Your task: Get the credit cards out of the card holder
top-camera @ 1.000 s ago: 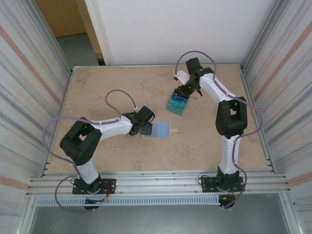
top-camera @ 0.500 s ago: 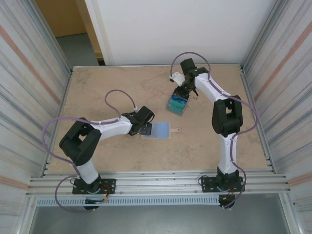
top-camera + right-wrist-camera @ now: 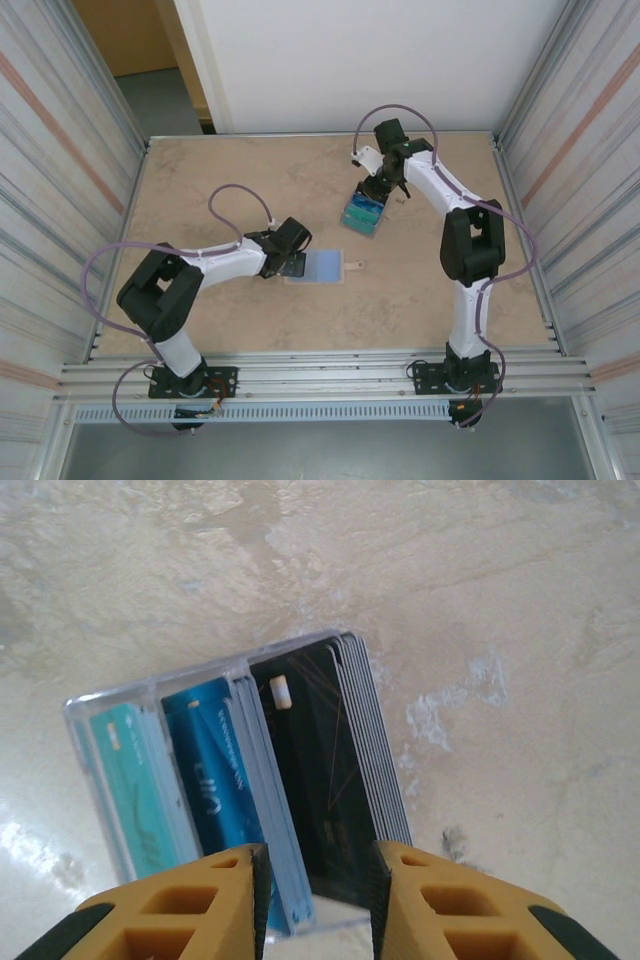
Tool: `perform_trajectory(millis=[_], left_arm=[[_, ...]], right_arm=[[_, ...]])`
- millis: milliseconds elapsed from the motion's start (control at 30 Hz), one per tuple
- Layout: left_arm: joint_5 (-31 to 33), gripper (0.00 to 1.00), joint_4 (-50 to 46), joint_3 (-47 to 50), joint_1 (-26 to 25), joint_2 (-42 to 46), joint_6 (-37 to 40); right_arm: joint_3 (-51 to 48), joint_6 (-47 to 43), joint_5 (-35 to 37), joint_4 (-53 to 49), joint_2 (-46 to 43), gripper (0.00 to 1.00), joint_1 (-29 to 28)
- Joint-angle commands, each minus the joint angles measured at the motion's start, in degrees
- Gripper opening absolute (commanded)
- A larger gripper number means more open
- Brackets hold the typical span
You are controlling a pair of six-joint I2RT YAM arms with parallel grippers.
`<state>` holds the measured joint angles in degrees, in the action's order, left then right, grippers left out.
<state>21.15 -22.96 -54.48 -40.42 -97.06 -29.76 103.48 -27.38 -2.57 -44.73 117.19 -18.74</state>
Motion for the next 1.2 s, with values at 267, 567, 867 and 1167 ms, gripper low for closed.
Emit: perform_trajectory(millis=[267, 567, 867, 1167], left_arm=[[0.97, 0.99, -2.42, 0.82, 1.14, 4.90, 2.73], [0.44, 0.99, -3.34, 3.03, 0.94, 13.18, 1.02], [7.01, 0.99, -5.73, 9.06, 4.53, 27.14, 1.37], [10.79, 0.99, 0.34, 19.95, 15.06, 45.26, 4.99]], right_arm=[[-14.71, 14.47, 3.51, 6.95, -17.04, 0.37, 0.08], [-28.53, 23.26, 3.25, 11.22, -33.15, 0.49, 0.76], [-43.26, 30.94, 4.48, 15.83, -50.55, 0.99, 3.96], [-55.57, 37.83, 17.00, 22.99, -61.69, 0.99, 5.11]])
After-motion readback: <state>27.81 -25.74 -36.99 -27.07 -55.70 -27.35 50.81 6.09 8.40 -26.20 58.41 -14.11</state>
